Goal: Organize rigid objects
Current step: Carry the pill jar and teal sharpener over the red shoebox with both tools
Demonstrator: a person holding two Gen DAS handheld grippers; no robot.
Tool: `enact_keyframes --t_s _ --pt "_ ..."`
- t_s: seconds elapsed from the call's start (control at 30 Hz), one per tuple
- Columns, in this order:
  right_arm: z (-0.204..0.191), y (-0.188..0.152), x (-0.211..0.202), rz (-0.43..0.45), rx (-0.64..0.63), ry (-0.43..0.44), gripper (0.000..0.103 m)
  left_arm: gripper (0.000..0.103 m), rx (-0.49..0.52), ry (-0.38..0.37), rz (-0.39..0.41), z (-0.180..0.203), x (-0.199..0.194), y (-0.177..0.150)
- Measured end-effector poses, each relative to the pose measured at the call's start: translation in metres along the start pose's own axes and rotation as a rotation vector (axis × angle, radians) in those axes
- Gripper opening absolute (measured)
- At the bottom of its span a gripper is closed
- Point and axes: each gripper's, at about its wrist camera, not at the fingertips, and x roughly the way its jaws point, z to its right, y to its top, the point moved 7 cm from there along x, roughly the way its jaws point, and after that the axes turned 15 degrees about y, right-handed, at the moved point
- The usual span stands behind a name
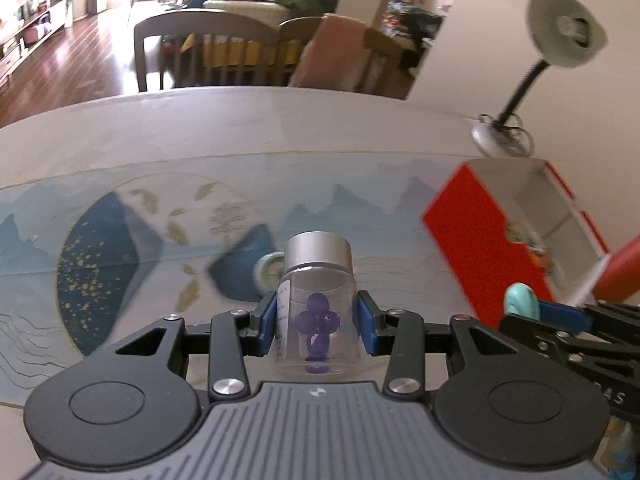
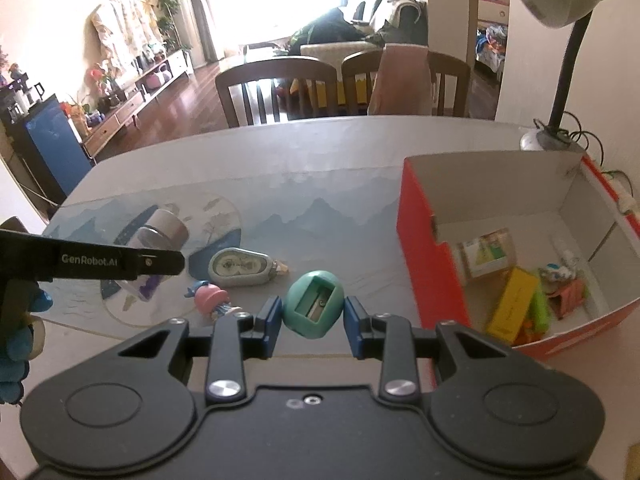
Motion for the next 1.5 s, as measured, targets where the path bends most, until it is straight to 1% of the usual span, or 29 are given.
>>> enact_keyframes --t_s 0.17,0.37,0.47,0.7,0.93,1.1,1.33,1.5 --pt "0.013 0.003 -0.023 0.027 -0.009 0.001 0.032 0.040 0.015 -0.046 0.017 0.030 -0.022 -0.001" --pt "0.039 0.005 -0.046 0.054 -0.007 -0.003 0.032 0.040 0.032 -0.098 0.030 0.069 -0.041 0.000" --pt "0.052 0.004 -0.053 0.060 -0.005 -0.006 0.032 0.040 0.038 -0.119 0.029 0.089 -0.044 0.001" --pt "0.091 0.001 -0.070 0.071 0.009 -0.024 0.032 0.040 0.068 -0.137 0.030 0.137 -0.044 0.005" --pt "0.133 -0.001 -0.080 0.076 0.027 -0.055 0.032 0.040 0.107 -0.144 0.032 0.184 -0.037 0.011" --pt "0.165 -0.001 -0.083 0.082 0.045 -0.084 0.032 0.040 0.127 -0.144 0.026 0.210 -0.030 0.017" --pt "0.203 0.001 -0.087 0.086 0.063 -0.119 0.032 0.040 0.147 -0.144 0.011 0.244 -0.013 0.030" --pt "0.225 0.004 -0.079 0.070 0.069 -0.138 0.032 0.040 0.182 -0.130 0.008 0.268 0.008 0.042"
